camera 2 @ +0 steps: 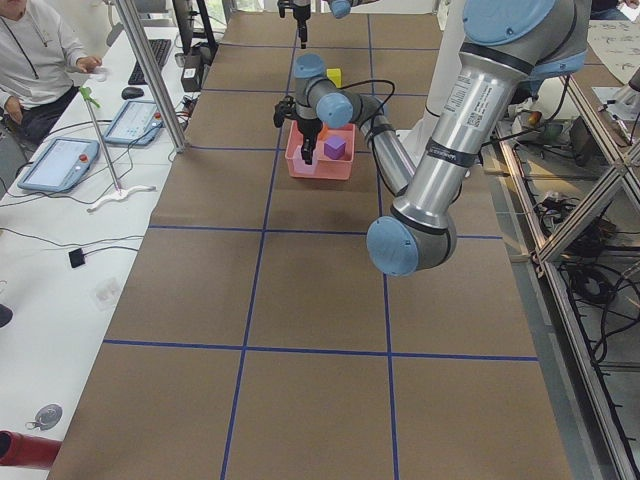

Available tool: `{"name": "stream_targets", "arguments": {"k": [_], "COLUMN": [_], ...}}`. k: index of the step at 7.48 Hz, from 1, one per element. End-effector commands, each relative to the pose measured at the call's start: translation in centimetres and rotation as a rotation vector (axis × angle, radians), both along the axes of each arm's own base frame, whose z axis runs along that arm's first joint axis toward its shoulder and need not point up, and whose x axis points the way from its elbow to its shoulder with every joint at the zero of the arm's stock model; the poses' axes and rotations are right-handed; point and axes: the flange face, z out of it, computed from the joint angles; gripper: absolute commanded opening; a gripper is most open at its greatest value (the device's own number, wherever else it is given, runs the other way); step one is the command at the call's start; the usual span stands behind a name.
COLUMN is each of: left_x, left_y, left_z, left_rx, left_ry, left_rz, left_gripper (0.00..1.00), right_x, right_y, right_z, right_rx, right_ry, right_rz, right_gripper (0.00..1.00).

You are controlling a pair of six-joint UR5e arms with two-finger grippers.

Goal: Place blocks into pink bin with both arms
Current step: 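Carry the lavender cube with the left gripper into the pink bin and release it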

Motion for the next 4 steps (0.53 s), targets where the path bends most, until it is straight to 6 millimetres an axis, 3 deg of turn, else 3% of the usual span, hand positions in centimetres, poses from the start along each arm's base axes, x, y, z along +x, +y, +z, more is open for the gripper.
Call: {"name": "stream_targets", "arguments": {"k": [1,2,3,4], "left_x": [7.3,9.6,10.8,10.7], "left_y": [2.0,1.3,1.3,1.3], "left_z": [-7.0,-9.2,-9.6,-9.6], "left_rx": [-0.086,-0.088,-0.088,-0.086], "left_ry": [0.024,0.029,0.027,0.029], "left_rz": [0.011,0.020,0.031,0.023], "left_gripper": [0.25,0.42,0.99,1.00], "right_x": [0.0,0.0,0.0,0.0], "right_y": [0.3,0.3,0.4,0.5], "right_z": [0.3,0.1,-0.4,-1.1], "right_rx": [-0.012,-0.043,-0.056,-0.034], "right_ry": [-0.015,-0.020,-0.031,-0.055], "right_rz": [0.009,0.049,0.081,0.085], "right_gripper": [1.00,1.00,1.00,1.00]}}
